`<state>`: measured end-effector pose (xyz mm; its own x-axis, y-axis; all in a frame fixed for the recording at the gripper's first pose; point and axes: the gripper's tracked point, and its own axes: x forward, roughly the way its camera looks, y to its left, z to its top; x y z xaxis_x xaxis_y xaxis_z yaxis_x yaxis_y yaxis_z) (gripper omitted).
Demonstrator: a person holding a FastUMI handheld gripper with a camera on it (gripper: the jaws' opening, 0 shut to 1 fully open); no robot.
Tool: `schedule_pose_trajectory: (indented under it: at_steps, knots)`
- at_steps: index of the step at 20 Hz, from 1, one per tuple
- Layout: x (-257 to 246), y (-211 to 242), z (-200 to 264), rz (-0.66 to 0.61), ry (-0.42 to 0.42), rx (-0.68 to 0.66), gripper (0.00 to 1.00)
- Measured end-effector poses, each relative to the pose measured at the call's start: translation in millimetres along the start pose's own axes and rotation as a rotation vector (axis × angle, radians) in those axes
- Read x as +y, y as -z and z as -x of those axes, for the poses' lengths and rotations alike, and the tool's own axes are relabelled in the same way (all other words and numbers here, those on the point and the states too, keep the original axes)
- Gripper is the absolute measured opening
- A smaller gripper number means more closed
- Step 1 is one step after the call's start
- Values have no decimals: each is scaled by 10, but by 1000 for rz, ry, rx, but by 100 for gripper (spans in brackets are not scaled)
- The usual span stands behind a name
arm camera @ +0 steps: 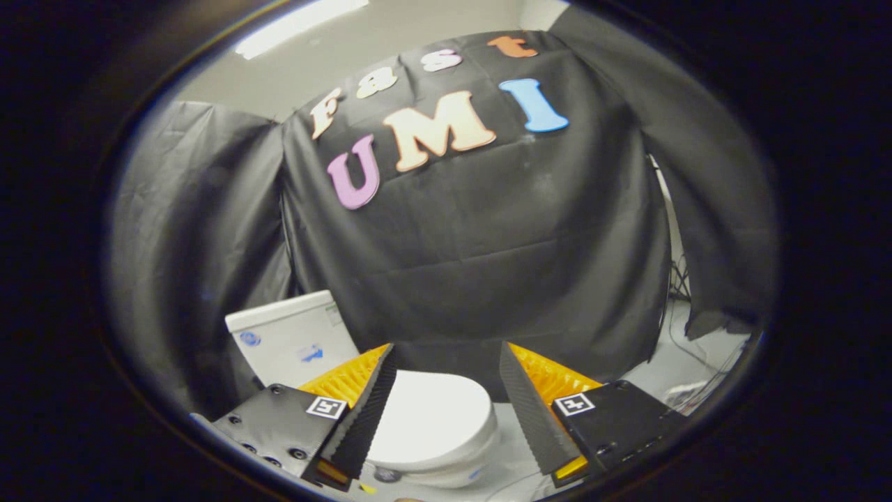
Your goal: Open the toilet lid.
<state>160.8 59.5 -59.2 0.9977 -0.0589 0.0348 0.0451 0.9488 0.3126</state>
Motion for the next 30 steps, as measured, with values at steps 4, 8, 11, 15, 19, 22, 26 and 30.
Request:
schedule_pose_trajectory:
  at_steps: [4,8,11,15,19,22,26,30]
  knots:
    - [91,244,74,-195,85,-120,92]
    - [152,828,235,-348,176,-113,92]
    - [234,1265,351,-487,224,-97,92]
    - [312,1906,544,-672,353,-59,91]
    - [407,2399,698,-894,445,-57,80]
    - [506,2570,697,-965,455,-59,71]
    - [547,2731,621,-1030,479,-42,69]
    - [597,2949,557,-1076,511,23,56]
